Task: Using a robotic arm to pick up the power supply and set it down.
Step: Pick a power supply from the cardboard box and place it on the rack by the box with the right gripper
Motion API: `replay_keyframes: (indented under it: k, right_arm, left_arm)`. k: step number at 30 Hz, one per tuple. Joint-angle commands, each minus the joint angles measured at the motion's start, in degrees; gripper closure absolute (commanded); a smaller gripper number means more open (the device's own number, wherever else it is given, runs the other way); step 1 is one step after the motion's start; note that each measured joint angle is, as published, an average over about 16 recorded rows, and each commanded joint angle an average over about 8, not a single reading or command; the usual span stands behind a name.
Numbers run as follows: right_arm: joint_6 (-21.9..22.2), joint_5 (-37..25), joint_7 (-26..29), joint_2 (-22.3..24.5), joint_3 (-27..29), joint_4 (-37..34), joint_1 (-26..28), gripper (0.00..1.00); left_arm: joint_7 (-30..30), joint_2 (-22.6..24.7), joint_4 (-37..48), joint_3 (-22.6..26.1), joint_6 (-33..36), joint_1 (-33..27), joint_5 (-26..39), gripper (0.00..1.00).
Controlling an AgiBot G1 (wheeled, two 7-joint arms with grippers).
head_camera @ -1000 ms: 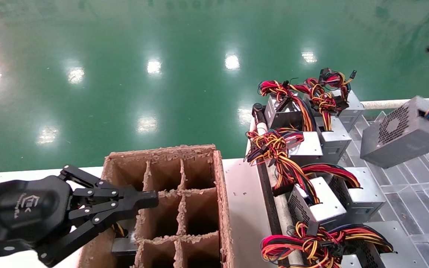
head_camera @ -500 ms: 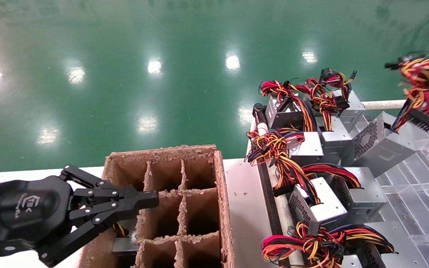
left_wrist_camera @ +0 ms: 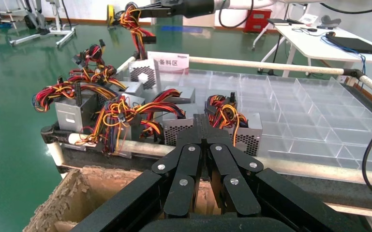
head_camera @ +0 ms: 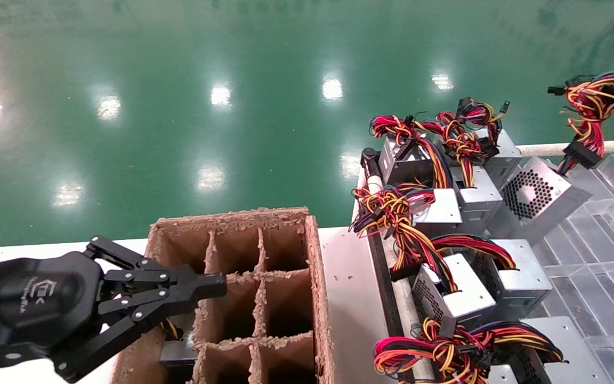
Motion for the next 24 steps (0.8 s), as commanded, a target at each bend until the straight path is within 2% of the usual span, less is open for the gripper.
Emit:
replay_keyframes:
  k: [1, 12, 24]
  right_arm:
    - [1.99, -0.41, -0.47, -0.68, -0.25, -1.20, 0.72, 1.00]
    - [3.89, -1.39, -0.96, -4.55, -0.91, -0.95, 2.05, 1.00]
    - [1.46, -1.71, -0.36, -7.46, -1.19, -0.42, 0.30, 1.00]
  left_arm:
    - [0.00, 0.00, 0.00, 0.00, 0.00, 0.00, 0.00, 1.00]
    - [0.00, 0.00, 0.00, 0.00, 0.00, 0.00, 0.00, 1.00]
    - [0.00, 0.00, 0.00, 0.00, 0.00, 0.00, 0.00, 1.00]
